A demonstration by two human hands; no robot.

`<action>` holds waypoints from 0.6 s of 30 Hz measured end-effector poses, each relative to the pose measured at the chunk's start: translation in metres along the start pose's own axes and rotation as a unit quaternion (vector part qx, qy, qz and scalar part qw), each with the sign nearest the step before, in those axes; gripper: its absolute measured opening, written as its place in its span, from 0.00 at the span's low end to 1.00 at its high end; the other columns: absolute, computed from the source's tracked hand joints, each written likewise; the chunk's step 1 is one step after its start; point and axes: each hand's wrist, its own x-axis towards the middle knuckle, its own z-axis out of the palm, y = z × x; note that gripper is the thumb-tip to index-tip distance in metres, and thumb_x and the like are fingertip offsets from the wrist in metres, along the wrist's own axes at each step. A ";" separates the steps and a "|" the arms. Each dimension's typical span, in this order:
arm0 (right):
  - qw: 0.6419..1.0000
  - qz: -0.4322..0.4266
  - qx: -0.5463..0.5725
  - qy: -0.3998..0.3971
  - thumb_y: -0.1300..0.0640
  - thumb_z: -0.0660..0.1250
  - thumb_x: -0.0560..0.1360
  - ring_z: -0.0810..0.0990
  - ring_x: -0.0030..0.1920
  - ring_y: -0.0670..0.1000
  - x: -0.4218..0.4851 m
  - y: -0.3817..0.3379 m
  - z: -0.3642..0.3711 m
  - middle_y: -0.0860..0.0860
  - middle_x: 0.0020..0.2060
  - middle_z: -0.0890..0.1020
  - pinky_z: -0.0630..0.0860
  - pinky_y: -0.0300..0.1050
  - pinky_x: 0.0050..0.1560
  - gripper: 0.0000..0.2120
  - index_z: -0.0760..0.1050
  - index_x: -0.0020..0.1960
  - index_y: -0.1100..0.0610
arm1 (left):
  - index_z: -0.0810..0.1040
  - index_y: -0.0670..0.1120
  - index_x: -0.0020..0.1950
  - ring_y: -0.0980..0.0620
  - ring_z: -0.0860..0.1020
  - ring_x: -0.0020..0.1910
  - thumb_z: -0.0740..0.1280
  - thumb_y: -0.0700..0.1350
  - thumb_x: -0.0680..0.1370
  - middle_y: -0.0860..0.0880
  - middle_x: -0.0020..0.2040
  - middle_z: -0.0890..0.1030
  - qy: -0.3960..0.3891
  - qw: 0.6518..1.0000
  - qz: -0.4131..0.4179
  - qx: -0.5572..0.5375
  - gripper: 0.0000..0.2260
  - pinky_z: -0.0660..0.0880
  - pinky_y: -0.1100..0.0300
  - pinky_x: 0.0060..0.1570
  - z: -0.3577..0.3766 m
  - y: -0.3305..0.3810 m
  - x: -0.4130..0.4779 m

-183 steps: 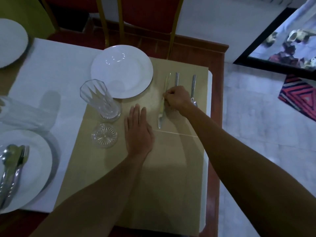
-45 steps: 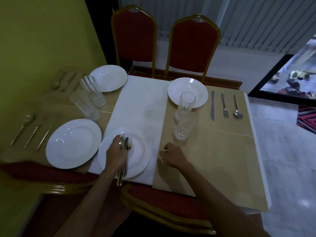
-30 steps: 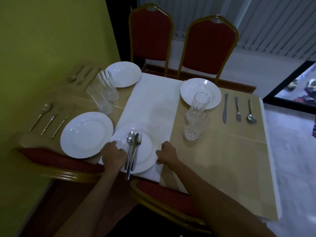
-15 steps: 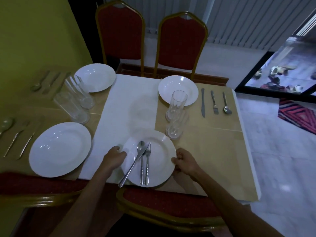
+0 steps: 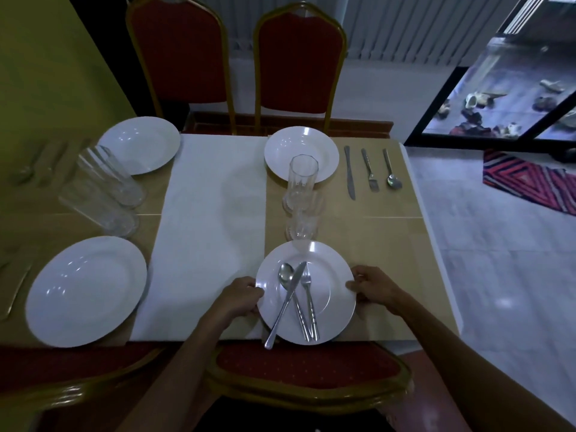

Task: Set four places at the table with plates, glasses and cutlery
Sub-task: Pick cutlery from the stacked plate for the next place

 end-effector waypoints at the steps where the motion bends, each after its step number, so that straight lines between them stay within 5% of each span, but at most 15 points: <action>1: 1.000 0.003 -0.003 0.007 0.64 0.69 0.77 0.79 0.38 0.52 0.001 0.001 -0.002 0.56 0.40 0.80 0.78 0.43 0.36 0.08 0.78 0.53 0.67 | 0.81 0.49 0.48 0.46 0.84 0.45 0.63 0.45 0.76 0.47 0.44 0.84 -0.002 1.000 0.004 0.003 0.07 0.79 0.54 0.45 0.002 0.003 -0.001; 12: 0.997 0.032 -0.067 0.025 0.61 0.69 0.75 0.81 0.39 0.54 0.001 0.002 -0.011 0.57 0.47 0.83 0.79 0.44 0.34 0.04 0.79 0.50 0.59 | 0.79 0.42 0.42 0.48 0.77 0.40 0.62 0.45 0.76 0.44 0.40 0.80 0.023 0.998 0.014 0.059 0.09 0.70 0.58 0.39 0.014 0.008 0.001; 16: 0.978 -0.010 -0.148 0.147 0.56 0.66 0.74 0.83 0.42 0.55 -0.004 -0.007 -0.017 0.50 0.40 0.83 0.81 0.50 0.47 0.03 0.76 0.42 0.54 | 0.78 0.44 0.64 0.45 0.77 0.61 0.62 0.44 0.79 0.45 0.61 0.80 0.136 0.983 0.058 0.110 0.15 0.71 0.58 0.54 0.020 0.008 -0.005; 18: 0.977 -0.035 -0.151 0.144 0.56 0.65 0.73 0.83 0.41 0.56 -0.009 -0.017 -0.007 0.51 0.39 0.84 0.81 0.54 0.48 0.04 0.76 0.41 0.54 | 0.76 0.44 0.66 0.46 0.77 0.61 0.63 0.44 0.79 0.45 0.63 0.79 0.160 0.977 0.081 0.116 0.16 0.71 0.58 0.55 0.025 0.010 -0.006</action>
